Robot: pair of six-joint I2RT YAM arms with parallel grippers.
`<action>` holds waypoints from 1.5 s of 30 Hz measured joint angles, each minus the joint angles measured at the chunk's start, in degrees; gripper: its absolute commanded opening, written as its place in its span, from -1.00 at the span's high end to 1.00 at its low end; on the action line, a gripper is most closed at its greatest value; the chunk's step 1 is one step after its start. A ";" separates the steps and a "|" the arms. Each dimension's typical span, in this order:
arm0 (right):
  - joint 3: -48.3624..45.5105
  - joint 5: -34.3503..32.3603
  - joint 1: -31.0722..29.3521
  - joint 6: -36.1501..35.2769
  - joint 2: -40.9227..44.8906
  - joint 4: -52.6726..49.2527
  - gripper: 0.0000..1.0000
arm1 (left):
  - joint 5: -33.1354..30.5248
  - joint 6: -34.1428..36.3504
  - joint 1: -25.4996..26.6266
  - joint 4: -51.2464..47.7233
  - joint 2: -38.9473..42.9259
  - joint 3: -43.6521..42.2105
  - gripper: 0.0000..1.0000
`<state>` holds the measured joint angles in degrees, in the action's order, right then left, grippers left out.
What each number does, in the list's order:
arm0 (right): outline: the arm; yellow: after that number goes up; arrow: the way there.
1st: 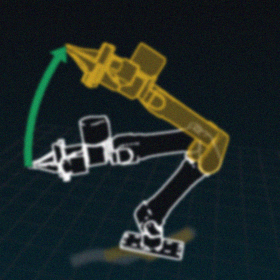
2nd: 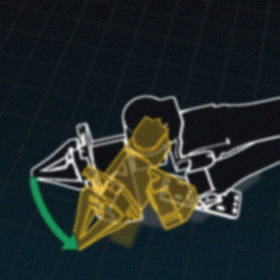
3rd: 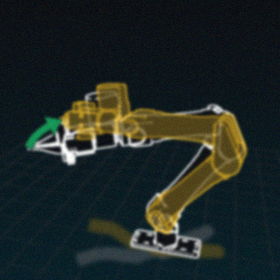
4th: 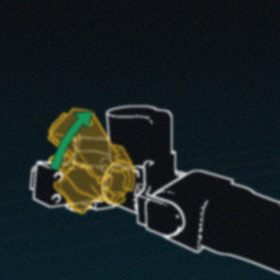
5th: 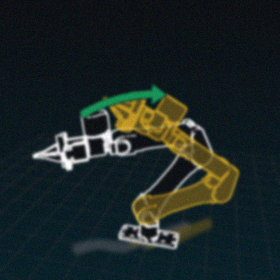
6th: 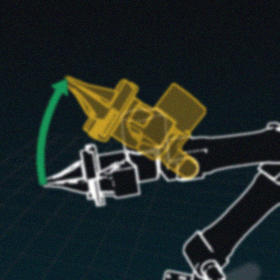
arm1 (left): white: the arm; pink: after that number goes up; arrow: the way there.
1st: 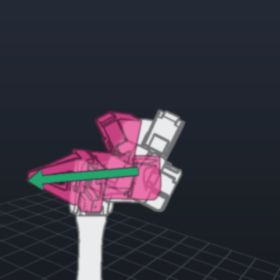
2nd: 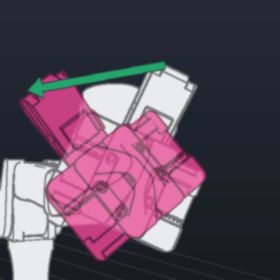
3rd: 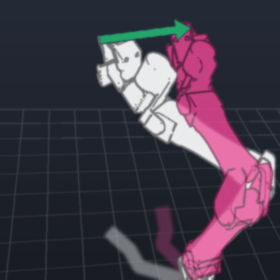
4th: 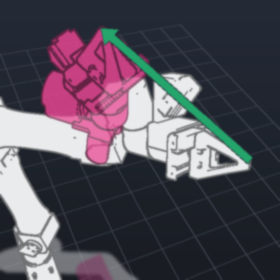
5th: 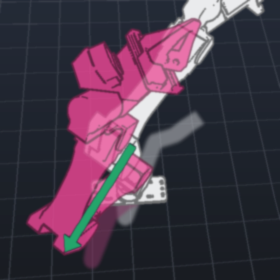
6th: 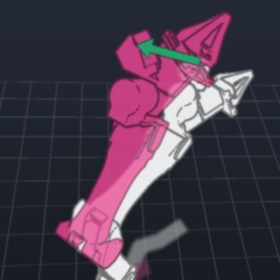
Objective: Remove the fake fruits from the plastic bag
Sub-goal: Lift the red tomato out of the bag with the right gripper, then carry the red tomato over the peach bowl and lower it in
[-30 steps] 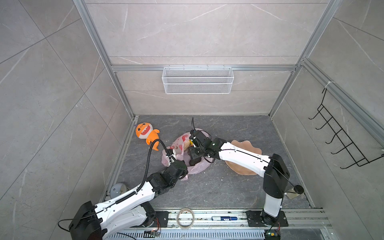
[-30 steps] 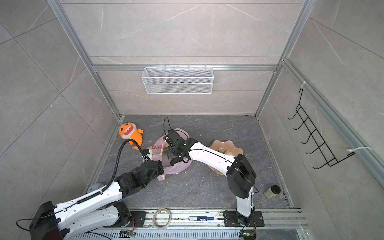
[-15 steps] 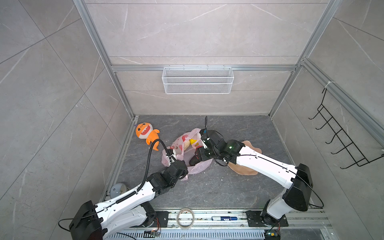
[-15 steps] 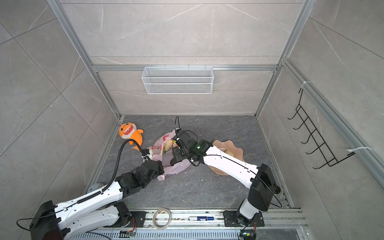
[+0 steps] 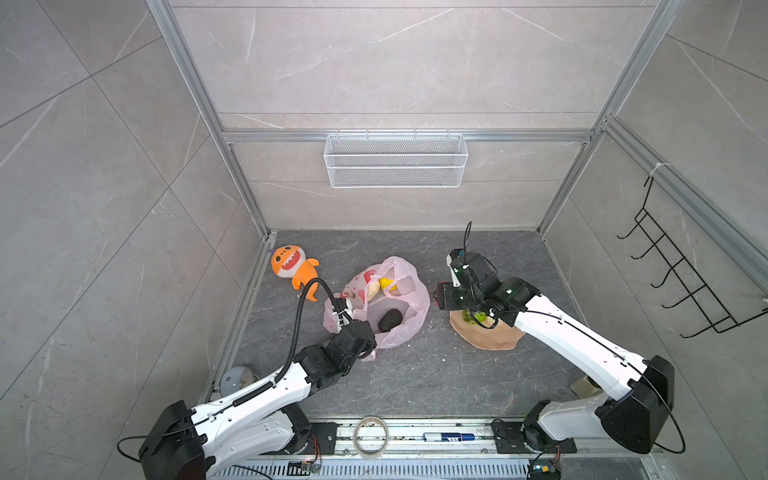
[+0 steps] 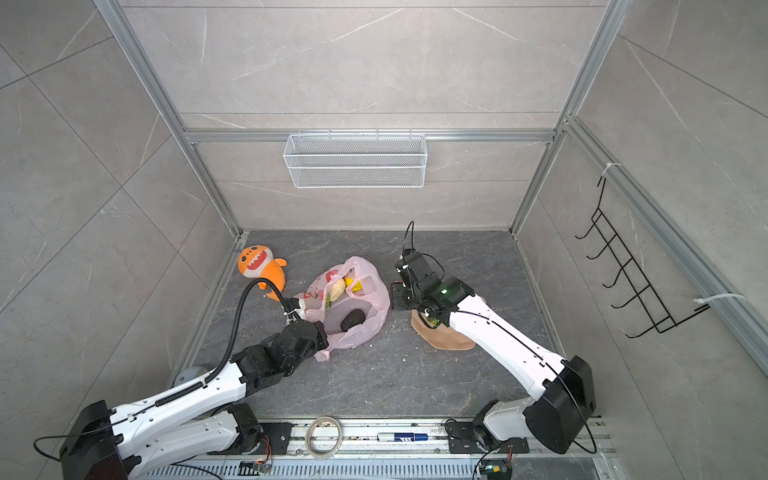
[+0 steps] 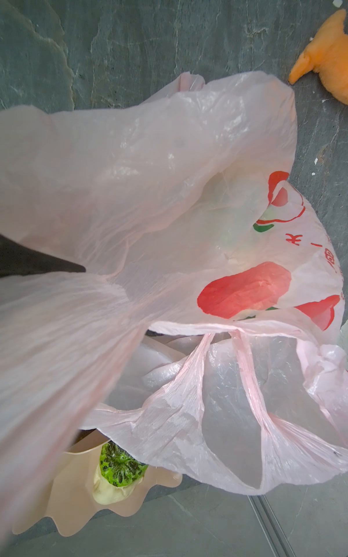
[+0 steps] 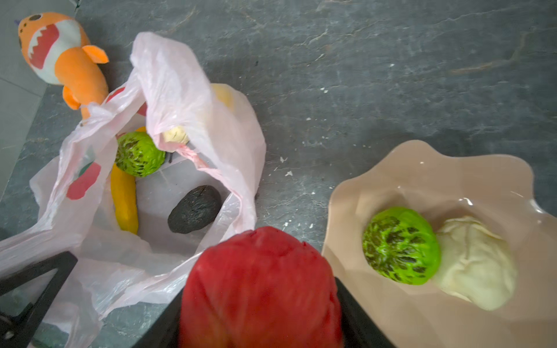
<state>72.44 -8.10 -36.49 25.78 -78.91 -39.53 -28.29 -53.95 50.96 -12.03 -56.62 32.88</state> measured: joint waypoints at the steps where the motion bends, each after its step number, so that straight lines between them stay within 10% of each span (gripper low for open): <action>1: -0.15 -0.11 0.98 -0.11 0.13 -0.04 0.09 | 0.00 0.00 0.00 0.00 0.00 0.00 1.00; 45: -3.19 -4.33 24.63 -3.56 -18.10 7.23 0.11 | -0.02 -0.04 0.00 -1.66 0.79 0.00 1.00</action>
<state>69.25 -12.43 -11.86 22.22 -97.01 -32.29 -28.32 -54.00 50.96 -13.69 -55.83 32.88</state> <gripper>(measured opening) 0.605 0.048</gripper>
